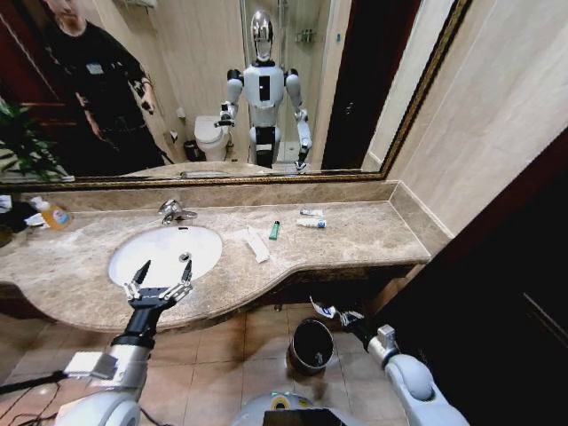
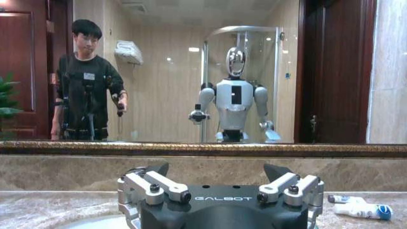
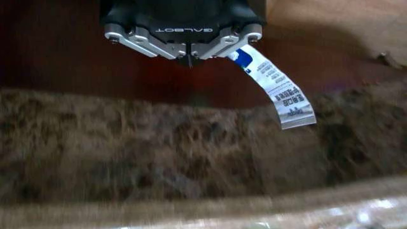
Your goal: Pick up the trash from the sink and place it in the trash bin.
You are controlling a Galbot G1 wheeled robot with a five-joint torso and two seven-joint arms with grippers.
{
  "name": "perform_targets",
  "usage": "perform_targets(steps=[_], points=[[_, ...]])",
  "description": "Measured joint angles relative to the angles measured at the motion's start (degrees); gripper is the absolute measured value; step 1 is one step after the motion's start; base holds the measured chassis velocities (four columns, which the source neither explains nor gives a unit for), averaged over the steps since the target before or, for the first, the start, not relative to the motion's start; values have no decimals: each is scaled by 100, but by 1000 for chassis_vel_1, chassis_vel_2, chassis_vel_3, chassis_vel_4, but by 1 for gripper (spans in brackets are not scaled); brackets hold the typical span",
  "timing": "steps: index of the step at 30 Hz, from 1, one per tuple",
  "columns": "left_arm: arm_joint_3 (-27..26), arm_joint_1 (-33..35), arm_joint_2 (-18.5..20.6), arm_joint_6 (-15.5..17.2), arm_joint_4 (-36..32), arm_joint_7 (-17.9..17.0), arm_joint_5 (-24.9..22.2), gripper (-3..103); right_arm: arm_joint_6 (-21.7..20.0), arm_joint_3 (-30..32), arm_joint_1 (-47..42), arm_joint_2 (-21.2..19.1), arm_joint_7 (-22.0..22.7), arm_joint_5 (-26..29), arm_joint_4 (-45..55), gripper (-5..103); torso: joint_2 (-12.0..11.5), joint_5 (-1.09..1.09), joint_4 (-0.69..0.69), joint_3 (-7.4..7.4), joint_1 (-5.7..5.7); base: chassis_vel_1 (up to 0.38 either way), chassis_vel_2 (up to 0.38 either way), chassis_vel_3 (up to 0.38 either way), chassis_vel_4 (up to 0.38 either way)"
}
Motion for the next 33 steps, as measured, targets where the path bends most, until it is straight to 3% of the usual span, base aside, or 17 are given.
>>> perform_targets(steps=[6,11,18,24,28,33], points=[[0,0,0,0,0,0,0,100,43,-122,306,357,204,-300,-680,0,0,0,0,0,0,0,0,0,0],[0,0,0,0,0,0,0,100,448,-123,597,669,294,-1003,-1451,0,0,0,0,0,0,0,0,0,0],[0,0,0,0,0,0,0,100,561,-124,737,876,301,-1380,-1857,0,0,-1,0,0,0,0,0,0,0],[0,0,0,0,0,0,0,100,981,-49,897,1205,305,-2075,-2384,0,0,1,-1,0,0,0,0,0,0],[0,0,0,0,0,0,0,100,1043,-35,950,1395,585,-2298,-2579,-3,0,0,0,0,0,0,0,0,0],[0,0,0,0,0,0,0,100,1033,-33,978,1512,692,-2438,-2721,17,0,0,0,0,0,0,0,0,0]])
